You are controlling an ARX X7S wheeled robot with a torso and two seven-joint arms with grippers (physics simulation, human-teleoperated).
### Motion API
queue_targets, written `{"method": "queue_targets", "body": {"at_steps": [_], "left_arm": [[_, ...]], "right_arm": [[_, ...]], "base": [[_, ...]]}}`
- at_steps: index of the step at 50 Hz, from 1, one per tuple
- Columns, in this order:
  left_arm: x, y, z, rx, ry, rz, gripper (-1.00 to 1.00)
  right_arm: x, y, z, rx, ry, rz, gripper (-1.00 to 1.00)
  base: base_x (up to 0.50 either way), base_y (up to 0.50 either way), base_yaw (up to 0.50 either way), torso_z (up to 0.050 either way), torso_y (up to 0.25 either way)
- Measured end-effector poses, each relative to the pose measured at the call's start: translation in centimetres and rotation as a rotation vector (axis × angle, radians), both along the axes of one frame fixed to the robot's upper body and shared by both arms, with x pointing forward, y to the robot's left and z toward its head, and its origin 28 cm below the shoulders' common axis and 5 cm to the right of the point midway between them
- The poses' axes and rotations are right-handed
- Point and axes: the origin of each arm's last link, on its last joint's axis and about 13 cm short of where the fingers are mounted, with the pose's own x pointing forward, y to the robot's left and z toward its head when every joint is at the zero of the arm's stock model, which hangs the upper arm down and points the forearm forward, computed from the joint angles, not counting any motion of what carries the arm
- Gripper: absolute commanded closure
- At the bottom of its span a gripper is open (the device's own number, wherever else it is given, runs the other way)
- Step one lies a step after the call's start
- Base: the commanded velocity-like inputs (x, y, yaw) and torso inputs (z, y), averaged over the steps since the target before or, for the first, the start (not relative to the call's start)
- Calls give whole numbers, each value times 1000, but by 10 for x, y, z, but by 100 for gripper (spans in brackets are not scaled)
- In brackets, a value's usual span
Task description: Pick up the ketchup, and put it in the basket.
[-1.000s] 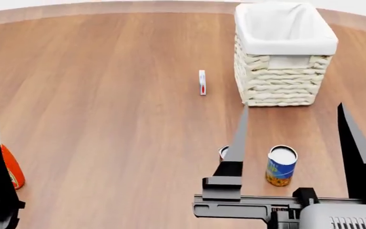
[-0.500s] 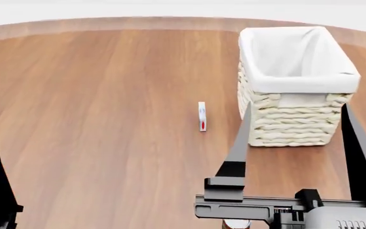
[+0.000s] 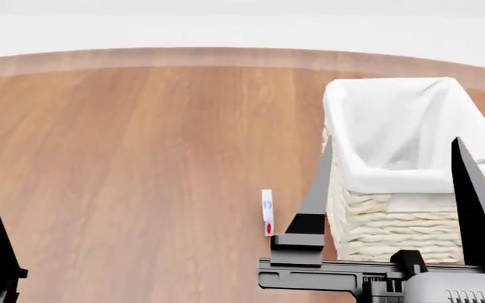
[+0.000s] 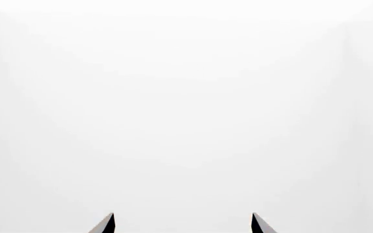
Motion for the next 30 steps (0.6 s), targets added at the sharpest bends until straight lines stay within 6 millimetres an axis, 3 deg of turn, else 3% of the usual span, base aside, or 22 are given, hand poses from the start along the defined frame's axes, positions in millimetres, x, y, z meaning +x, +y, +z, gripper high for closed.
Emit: {"method": "queue_targets", "body": {"at_steps": [20, 30], "left_arm": [[1, 1, -1, -2, 3, 3, -100], [2, 1, -2, -3, 5, 4, -100]], "right_arm": [[0, 1, 4, -6, -26, 11, -100], [-6, 3, 10, 2, -55, 30, -100]], "base": [[490, 0, 0, 0, 1], [33, -2, 0, 0, 0]]}}
